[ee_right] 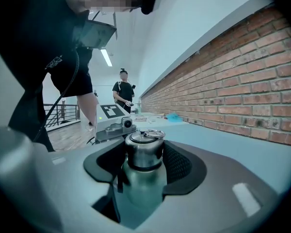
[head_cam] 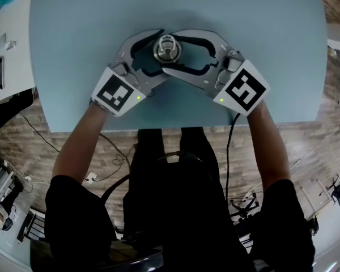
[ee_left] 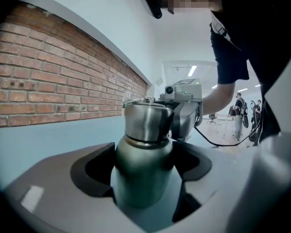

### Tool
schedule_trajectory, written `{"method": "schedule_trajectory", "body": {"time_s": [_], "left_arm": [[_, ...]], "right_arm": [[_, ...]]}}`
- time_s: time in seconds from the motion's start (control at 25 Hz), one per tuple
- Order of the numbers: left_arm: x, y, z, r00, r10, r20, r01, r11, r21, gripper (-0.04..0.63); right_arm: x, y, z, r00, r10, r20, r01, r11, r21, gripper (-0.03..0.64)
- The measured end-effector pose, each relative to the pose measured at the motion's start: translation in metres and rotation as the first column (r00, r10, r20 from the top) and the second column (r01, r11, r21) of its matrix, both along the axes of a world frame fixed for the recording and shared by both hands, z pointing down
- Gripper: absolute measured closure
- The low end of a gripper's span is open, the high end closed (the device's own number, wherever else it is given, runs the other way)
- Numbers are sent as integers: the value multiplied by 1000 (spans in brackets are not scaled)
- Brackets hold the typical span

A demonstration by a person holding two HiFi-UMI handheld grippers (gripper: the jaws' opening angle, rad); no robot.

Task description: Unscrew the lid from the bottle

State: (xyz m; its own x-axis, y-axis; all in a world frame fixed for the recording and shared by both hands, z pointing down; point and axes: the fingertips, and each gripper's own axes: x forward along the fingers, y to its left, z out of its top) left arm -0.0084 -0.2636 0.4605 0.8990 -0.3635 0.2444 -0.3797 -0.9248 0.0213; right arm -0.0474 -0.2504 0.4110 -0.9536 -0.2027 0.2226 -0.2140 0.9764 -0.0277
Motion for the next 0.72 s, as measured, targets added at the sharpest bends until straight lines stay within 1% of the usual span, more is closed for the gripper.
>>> {"method": "schedule_trajectory", "body": {"time_s": [0.24,0.4,0.52,0.72], "left_arm": [[1,5,2,997,73,16,-73,997,-2,230],[4,6,1,989,144,40,-144,990,-8,230],[3,4,0,978,199,57,-199,980,-18,230],[5,6,0,961,270,64,-268,963,-29,230]], "right_arm": [[1,4,1,995,-101,-10,101,995,-8,370],[3,6,-1,986,-165,-27,164,986,-11,370],[2,1,-3,975,-220,-32,219,975,-20,370],[3,3,-3,946,-320,-57,318,947,-38,370]]}}
